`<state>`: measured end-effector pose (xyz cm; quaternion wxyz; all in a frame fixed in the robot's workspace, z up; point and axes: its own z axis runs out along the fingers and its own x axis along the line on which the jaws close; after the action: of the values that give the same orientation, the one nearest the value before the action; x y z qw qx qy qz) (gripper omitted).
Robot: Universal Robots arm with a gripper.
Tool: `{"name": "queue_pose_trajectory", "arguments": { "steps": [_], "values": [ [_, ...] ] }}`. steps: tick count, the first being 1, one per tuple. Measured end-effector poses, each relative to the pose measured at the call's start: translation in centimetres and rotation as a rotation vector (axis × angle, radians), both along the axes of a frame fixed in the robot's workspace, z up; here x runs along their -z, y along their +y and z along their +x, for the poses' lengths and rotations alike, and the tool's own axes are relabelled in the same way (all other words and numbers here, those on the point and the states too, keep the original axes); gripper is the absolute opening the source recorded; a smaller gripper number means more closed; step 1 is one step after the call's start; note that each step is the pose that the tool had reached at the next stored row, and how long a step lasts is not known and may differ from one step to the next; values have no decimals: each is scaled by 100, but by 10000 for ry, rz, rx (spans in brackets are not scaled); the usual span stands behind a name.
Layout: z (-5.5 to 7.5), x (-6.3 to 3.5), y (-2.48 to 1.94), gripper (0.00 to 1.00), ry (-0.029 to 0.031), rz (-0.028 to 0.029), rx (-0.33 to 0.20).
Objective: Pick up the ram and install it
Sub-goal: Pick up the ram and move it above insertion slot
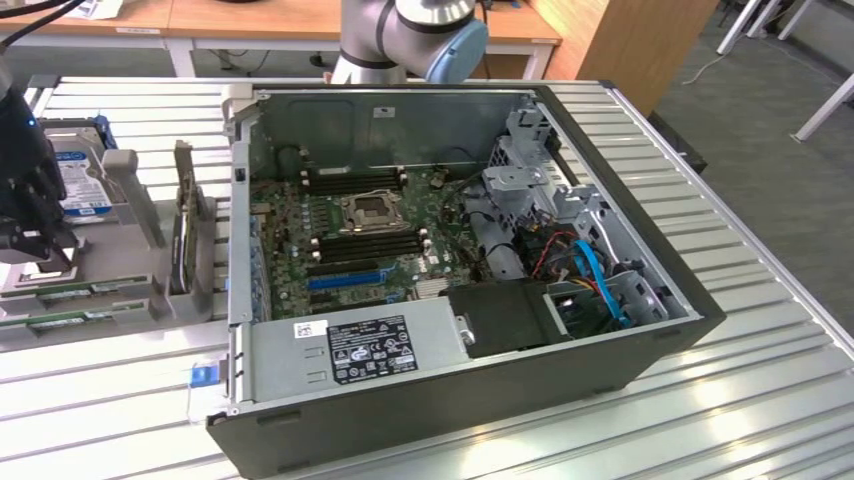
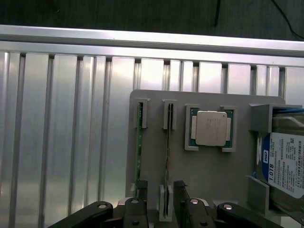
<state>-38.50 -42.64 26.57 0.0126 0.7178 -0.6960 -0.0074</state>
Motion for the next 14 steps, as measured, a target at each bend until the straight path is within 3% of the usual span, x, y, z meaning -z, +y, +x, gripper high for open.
{"name": "queue_pose_trajectory", "arguments": {
  "steps": [14],
  "values": [
    [0, 0, -92, 35, 0, 0, 0]
  ]
}}
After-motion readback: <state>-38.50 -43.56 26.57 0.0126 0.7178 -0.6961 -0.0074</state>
